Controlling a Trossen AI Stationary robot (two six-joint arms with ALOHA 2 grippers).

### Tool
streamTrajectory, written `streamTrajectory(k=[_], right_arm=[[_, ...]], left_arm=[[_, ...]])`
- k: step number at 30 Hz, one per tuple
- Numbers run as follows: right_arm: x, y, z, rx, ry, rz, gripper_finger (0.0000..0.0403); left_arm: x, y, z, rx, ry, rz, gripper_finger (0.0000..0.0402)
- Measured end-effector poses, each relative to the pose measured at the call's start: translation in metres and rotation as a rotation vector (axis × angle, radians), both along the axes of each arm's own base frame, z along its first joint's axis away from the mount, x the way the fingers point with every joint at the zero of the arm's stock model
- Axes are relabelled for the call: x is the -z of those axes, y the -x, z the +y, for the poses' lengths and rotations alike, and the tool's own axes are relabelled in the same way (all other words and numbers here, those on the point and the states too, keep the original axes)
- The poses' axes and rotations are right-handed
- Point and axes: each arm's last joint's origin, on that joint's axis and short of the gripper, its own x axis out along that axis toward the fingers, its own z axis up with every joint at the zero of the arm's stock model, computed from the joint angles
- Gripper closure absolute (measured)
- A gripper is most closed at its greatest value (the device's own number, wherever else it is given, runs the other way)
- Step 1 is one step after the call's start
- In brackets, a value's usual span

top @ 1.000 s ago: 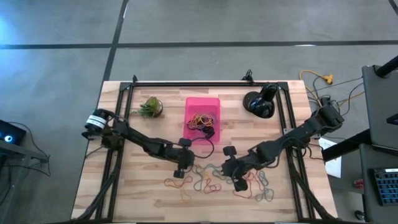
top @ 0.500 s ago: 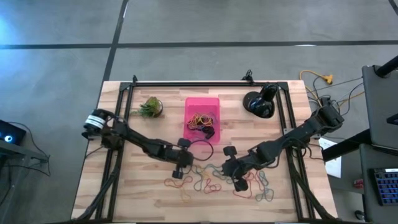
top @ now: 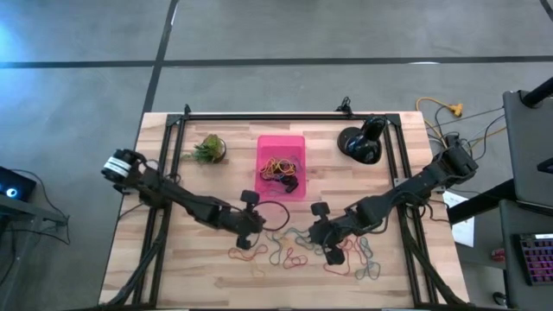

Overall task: Pick and place rubber bands into bin
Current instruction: Put the yellow rubber bands into the pink bin

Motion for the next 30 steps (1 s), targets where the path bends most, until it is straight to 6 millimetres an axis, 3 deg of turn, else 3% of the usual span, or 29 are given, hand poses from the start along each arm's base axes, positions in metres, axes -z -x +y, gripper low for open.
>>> streamTrajectory(k=[8, 19, 30], right_arm=[[0.0, 0.0, 0.0, 0.0, -0.001, -0.002, 0.0344], [0.003, 0.002, -0.001, 0.0, 0.004, 0.007, 0.0345], [0.003, 0.001, -0.002, 0.015, 0.022, -0.002, 0.0346]], left_arm=[[-0.025, 0.01, -0.007, -0.059, -0.137, -0.123, 0.0401], [-0.054, 0.005, -0.001, -0.058, -0.276, -0.272, 0.0401], [-0.074, 0.0, 0.044, -0.182, -0.342, -0.316, 0.0401]])
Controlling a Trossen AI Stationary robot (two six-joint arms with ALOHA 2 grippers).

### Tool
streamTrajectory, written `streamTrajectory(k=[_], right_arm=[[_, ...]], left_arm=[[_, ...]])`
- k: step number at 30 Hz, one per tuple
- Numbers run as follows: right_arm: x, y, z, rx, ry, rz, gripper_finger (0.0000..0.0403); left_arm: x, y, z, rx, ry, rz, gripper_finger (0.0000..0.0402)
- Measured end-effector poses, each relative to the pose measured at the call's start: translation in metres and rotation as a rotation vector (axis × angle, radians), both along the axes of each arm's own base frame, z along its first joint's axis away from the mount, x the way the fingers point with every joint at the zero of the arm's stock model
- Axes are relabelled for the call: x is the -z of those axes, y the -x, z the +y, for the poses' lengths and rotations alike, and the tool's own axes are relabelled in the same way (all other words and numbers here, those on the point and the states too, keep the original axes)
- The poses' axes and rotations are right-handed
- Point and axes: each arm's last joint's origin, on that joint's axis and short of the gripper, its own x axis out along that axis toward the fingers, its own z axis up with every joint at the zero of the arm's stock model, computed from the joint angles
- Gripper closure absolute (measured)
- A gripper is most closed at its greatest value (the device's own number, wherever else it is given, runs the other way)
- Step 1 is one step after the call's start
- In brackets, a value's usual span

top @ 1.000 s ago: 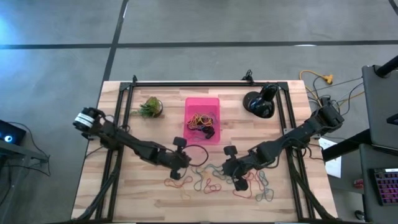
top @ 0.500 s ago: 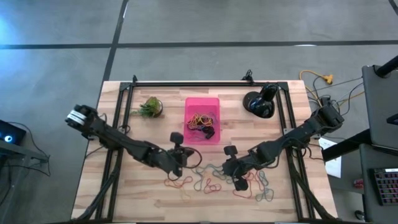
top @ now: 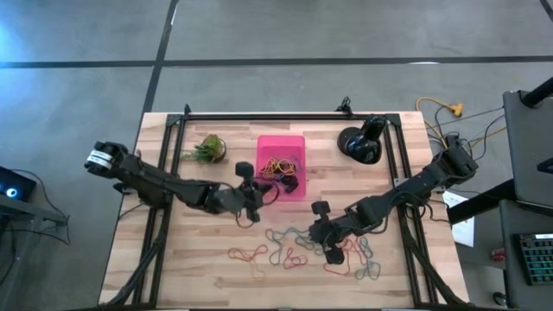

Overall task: Pick and place rubber bands into bin
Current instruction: Put the yellow rubber bands into the pink bin, then put the blue rubber bands into the pink bin

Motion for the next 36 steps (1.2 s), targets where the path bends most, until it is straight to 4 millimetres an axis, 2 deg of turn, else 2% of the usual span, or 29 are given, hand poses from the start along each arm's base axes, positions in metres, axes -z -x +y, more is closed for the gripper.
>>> streamTrajectory(k=[9, 17, 23, 31, 36], right_arm=[[0.0, 0.0, 0.0, -0.003, 0.002, 0.0, 0.0346], [0.0, 0.0, 0.0, -0.003, 0.002, 0.0, 0.0346], [0.001, 0.001, 0.0, -0.003, 0.004, 0.004, 0.0346], [0.002, 0.001, 0.0, 0.001, 0.002, 0.004, 0.0345], [0.01, 0.006, -0.003, 0.074, -0.035, 0.048, 0.0345]], left_arm=[[-0.002, -0.008, 0.048, -0.111, 0.012, -0.01, 0.0401], [0.011, -0.015, 0.087, -0.113, 0.084, 0.023, 0.0401], [0.022, -0.02, 0.093, -0.145, 0.122, 0.028, 0.0398], [0.031, -0.023, 0.094, -0.149, 0.124, 0.06, 0.0333], [0.03, -0.02, 0.091, -0.146, 0.136, 0.067, 0.031]])
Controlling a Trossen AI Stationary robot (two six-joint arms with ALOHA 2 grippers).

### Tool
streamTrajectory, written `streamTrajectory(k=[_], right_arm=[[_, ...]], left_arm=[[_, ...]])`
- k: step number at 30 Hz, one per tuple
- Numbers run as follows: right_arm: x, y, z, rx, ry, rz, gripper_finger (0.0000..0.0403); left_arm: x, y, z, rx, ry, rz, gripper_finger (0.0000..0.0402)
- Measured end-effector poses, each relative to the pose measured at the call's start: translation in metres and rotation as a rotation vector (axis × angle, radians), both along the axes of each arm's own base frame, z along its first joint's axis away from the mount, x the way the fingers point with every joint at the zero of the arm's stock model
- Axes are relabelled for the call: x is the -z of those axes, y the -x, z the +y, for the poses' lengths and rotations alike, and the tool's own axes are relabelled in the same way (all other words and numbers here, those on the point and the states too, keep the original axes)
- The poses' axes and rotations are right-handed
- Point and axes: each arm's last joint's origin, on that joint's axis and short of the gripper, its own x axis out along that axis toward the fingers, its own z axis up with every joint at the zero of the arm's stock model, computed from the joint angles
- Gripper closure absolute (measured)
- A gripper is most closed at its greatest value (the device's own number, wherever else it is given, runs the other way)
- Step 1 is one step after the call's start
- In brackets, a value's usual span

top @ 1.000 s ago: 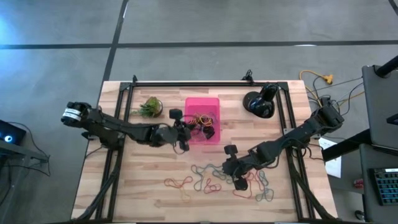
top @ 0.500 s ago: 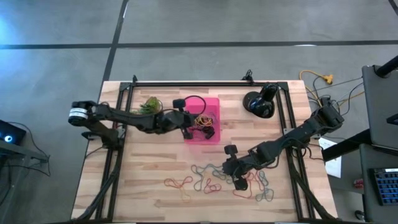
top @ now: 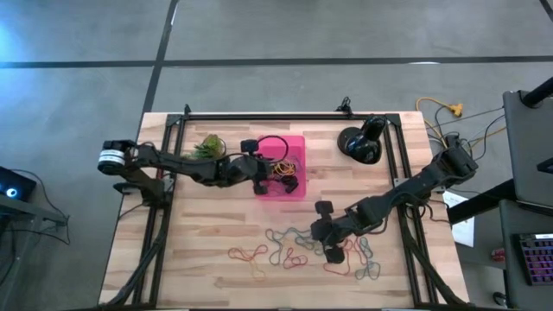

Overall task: Pick and place rubber bands into bin
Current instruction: Put the blue rubber bands into the pink bin

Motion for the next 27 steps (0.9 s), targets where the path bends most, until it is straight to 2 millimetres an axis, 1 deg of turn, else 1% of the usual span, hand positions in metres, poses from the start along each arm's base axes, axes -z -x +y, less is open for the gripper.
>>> streamTrajectory(k=[4, 8, 11, 13, 15, 20, 27], right_arm=[[0.01, 0.009, -0.005, 0.111, -0.026, 0.098, 0.0345], [0.022, 0.02, -0.01, 0.23, -0.034, 0.166, 0.0345], [0.031, 0.026, -0.014, 0.267, -0.026, 0.193, 0.0345], [0.034, 0.029, -0.015, 0.277, -0.016, 0.203, 0.0345], [0.035, 0.029, -0.016, 0.284, -0.002, 0.198, 0.0345], [0.035, 0.029, -0.017, 0.288, -0.004, 0.19, 0.0345], [0.037, 0.029, -0.019, 0.343, 0.024, 0.155, 0.0345]], left_arm=[[-0.003, 0.006, -0.008, -0.014, 0.066, -0.018, 0.0308], [-0.001, 0.016, -0.018, 0.003, 0.086, 0.043, 0.0308], [-0.002, 0.026, -0.025, 0.019, 0.094, 0.108, 0.0308], [-0.004, 0.03, -0.029, 0.021, 0.111, 0.115, 0.0308], [-0.005, 0.035, -0.031, 0.017, 0.124, 0.124, 0.0308], [-0.015, 0.038, -0.034, 0.028, 0.127, 0.071, 0.0308], [-0.013, 0.04, -0.034, 0.029, 0.128, 0.076, 0.0308]])
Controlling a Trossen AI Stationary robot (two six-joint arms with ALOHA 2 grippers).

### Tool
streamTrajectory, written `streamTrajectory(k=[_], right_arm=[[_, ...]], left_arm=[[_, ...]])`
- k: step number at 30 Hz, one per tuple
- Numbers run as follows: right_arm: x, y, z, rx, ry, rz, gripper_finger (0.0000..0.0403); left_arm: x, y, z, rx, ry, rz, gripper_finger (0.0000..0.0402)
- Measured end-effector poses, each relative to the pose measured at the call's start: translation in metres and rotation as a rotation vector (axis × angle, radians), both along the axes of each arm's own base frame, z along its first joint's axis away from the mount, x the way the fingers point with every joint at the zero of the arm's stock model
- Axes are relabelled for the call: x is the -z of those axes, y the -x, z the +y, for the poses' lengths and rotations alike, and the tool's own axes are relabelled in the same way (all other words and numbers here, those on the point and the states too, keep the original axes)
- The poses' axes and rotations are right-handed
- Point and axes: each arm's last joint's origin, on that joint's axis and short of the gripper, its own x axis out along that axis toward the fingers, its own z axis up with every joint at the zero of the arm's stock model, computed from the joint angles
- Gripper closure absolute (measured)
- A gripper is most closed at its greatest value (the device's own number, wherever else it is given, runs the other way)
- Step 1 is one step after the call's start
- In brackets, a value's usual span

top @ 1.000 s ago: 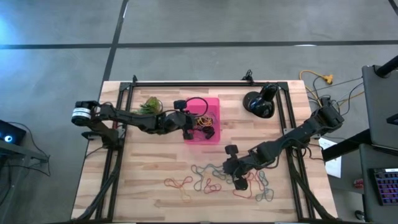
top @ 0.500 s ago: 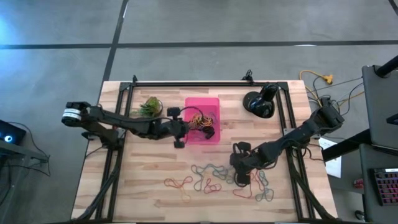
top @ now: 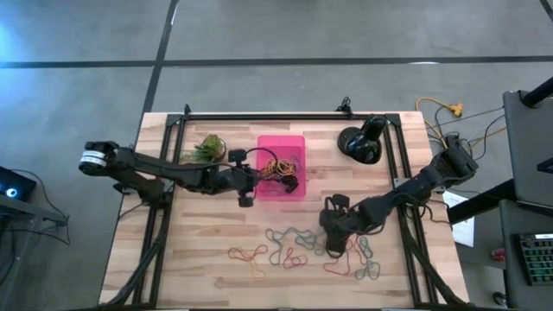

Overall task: Pick and place rubber bands into bin
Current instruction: Put the blue rubber bands into the pink bin

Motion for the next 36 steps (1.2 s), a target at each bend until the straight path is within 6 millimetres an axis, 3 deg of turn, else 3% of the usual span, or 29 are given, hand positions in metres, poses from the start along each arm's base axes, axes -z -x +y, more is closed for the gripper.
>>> streamTrajectory(k=[18, 27, 36], right_arm=[[0.006, 0.004, -0.002, 0.123, -0.052, -0.009, 0.0344], [0.023, -0.002, 0.001, 0.088, -0.031, 0.003, 0.0306], [0.023, -0.002, 0.002, 0.082, -0.062, 0.023, 0.0285]], left_arm=[[0.0, 0.0, 0.0, -0.001, 0.003, -0.001, 0.0308], [0.001, 0.0, 0.0, -0.001, 0.003, 0.0, 0.0308], [0.001, 0.0, -0.001, -0.001, 0.004, 0.002, 0.0308]])
